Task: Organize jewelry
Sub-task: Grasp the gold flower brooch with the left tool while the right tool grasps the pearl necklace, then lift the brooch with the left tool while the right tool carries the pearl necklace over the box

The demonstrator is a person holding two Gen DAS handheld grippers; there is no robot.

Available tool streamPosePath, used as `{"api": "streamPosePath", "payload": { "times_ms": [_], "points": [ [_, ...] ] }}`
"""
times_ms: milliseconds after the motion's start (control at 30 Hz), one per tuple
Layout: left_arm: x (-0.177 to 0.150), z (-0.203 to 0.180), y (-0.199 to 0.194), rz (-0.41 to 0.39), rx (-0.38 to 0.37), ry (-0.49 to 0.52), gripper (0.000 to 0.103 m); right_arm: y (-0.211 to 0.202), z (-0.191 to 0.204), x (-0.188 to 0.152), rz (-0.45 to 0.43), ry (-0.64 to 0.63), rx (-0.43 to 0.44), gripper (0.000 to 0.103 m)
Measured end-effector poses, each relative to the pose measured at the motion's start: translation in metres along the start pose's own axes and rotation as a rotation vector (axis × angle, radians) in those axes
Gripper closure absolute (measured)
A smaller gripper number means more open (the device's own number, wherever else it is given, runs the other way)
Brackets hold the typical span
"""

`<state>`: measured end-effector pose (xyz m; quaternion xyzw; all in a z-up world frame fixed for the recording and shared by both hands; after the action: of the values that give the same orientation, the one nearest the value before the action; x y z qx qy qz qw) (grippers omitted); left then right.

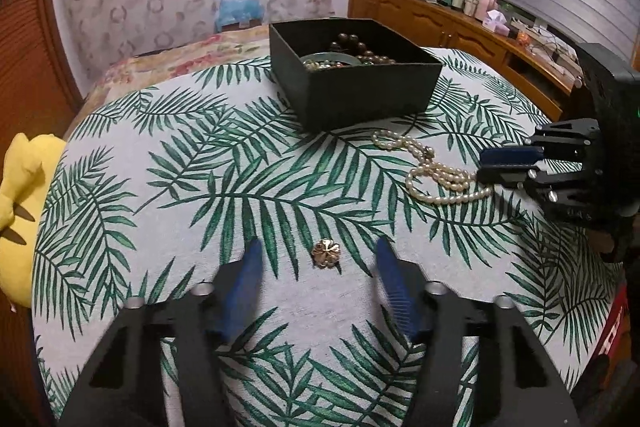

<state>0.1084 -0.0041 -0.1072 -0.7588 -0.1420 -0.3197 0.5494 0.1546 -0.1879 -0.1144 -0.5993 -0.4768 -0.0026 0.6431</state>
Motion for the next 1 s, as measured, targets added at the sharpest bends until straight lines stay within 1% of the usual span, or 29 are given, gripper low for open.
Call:
{"api": "streamPosePath", "payload": {
  "times_ms": [33,67,100,133,167,233,267,300,367,433,467,567,733,1000],
  "points": [
    [0.0,-0.001,0.001,0.005,-0.002,0.002,0.062,-0.001,0.001,-0.001,0.001,-0.004,0.001,0.097],
    [0.0,-0.002,0.004,0.013,-0.002,0.003,0.069,-0.001,0.002,-0.001,0.0,-0.009,-0.001,0.097],
    [0.0,-0.003,0.006,0.014,0.008,0.009,0.07,-0.002,0.002,-0.002,-0.001,-0.012,-0.003,0.097],
    [0.001,-0.004,0.007,0.013,0.009,0.014,0.074,-0.002,0.003,-0.002,-0.002,-0.015,-0.004,0.097],
    [0.001,-0.004,0.008,0.011,0.013,0.019,0.076,-0.002,0.003,-0.002,-0.002,-0.015,-0.005,0.097],
    [0.002,-0.004,0.009,0.008,0.018,0.018,0.078,-0.004,0.002,-0.002,-0.007,-0.008,-0.01,0.097],
    [0.003,-0.004,0.009,0.006,0.018,0.017,0.085,-0.006,0.002,-0.001,-0.012,-0.004,-0.01,0.098],
    [0.003,-0.003,0.009,0.004,0.019,0.018,0.089,-0.008,0.001,0.0,-0.02,0.001,-0.015,0.097],
    [0.002,-0.004,0.008,0.001,0.014,0.016,0.089,-0.014,-0.001,0.002,-0.036,0.009,-0.02,0.098],
    [0.001,-0.003,0.007,-0.002,0.025,0.003,0.089,-0.022,-0.005,0.009,-0.058,0.018,-0.026,0.098],
    [0.0,-0.002,0.005,-0.007,0.033,-0.002,0.089,-0.025,-0.006,0.012,-0.068,0.021,-0.029,0.098],
    [0.003,-0.003,-0.003,-0.03,0.026,-0.005,0.089,-0.041,-0.01,0.024,-0.111,0.031,-0.036,0.098],
    [0.014,-0.007,-0.029,-0.099,0.016,-0.001,0.089,-0.068,-0.014,0.047,-0.175,0.036,-0.047,0.098],
    [0.034,-0.017,-0.068,-0.195,0.007,0.023,0.089,-0.105,-0.02,0.08,-0.249,0.029,-0.071,0.098]
  ]
}}
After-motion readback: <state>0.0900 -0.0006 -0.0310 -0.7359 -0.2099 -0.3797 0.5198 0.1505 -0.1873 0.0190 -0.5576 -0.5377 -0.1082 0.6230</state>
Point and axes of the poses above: each gripper's, at about its wrist camera, not at the fingertips, and y roughly the way its jaws point, z to its left, x to its top, the point moved 3 cm from there along y, roughly the way its jaws point, and after that the axes turned 11 degrees about -x, right-handed, at the moved point
